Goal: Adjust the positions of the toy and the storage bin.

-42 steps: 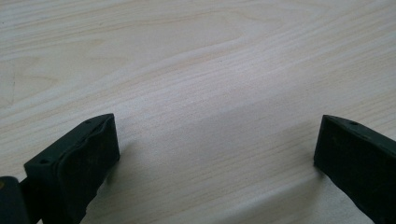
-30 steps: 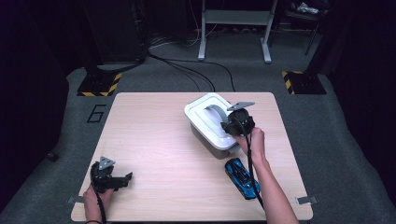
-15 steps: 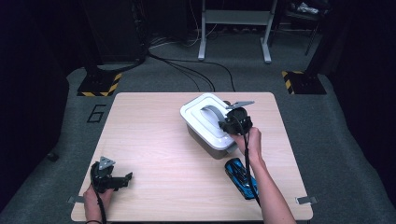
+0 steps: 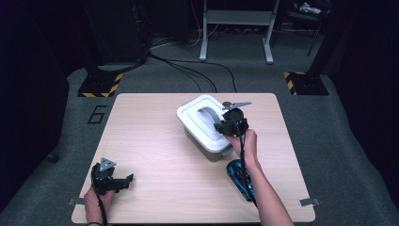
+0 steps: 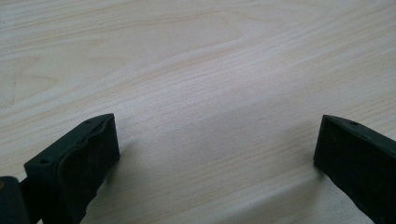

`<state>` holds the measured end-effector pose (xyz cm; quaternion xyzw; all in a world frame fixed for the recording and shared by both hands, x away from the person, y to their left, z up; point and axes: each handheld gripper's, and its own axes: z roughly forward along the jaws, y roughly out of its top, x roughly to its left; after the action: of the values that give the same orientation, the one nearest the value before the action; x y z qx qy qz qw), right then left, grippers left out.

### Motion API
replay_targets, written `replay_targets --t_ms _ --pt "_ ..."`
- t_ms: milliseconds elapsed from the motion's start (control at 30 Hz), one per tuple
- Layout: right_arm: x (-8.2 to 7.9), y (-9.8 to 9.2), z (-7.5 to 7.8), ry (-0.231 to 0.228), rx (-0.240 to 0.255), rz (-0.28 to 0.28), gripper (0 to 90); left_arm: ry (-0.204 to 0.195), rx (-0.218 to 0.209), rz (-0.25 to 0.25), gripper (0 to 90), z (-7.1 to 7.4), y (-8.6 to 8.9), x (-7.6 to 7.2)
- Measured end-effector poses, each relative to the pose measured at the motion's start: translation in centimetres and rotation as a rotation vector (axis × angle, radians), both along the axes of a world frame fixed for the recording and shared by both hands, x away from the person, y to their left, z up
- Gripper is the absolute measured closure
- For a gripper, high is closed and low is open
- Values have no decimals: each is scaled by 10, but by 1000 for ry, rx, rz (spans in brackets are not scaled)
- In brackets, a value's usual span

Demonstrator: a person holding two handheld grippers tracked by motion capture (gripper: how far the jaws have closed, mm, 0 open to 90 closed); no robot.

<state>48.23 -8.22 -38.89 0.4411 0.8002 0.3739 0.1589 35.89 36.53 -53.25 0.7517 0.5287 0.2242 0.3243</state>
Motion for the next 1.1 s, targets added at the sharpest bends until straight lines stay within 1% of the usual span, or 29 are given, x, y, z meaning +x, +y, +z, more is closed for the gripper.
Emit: replay_targets --t_ms 33,67,167,200,233,300,333,367,600,700,767,800,833,900,933,967,1000,1033,1100 --pt "0 1 0 -1 -2 6 671 -1 0 0 2 0 0 0" --pt "0 2 0 4 7 5 672 -1 0 0 2 0 0 0" --pt "0 1 -1 0 10 41 672 0 0 0 2 0 0 0" --pt "0 1 -1 0 10 41 672 0 0 0 2 0 0 0" --pt "1 1 -1 8 22 48 672 0 0 0 2 0 0 0" --pt "1 1 -1 7 24 55 672 0 0 1 2 0 0 0" --pt "1 2 -1 11 28 67 672 0 0 1 2 0 0 0" --pt "1 3 -1 18 27 69 671 0 0 1 2 0 0 0" --pt "2 3 -1 12 38 85 669 0 0 2 2 0 0 0" --pt "2 4 0 7 16 93 661 -2 -1 3 2 0 0 0" --pt "3 3 0 9 22 100 648 -2 -2 3 2 0 0 0" --pt "4 2 0 10 35 102 596 0 1 2 2 0 0 0" --pt "4 2 1 14 43 93 517 0 1 2 1 0 0 0" --pt "2 4 4 2 14 80 446 -1 0 3 2 0 0 0" --pt "2 4 5 -14 9 83 419 -1 -1 4 2 0 0 0" --pt "1 5 8 -31 -8 77 374 -2 -2 4 2 0 0 0" --pt "0 5 10 -35 -19 64 331 -2 -2 4 2 0 0 0" --pt "2 5 13 -33 -22 67 285 -2 -2 4 2 0 0 0" --pt "4 5 16 -29 -22 59 248 -2 -2 4 2 0 0 0"
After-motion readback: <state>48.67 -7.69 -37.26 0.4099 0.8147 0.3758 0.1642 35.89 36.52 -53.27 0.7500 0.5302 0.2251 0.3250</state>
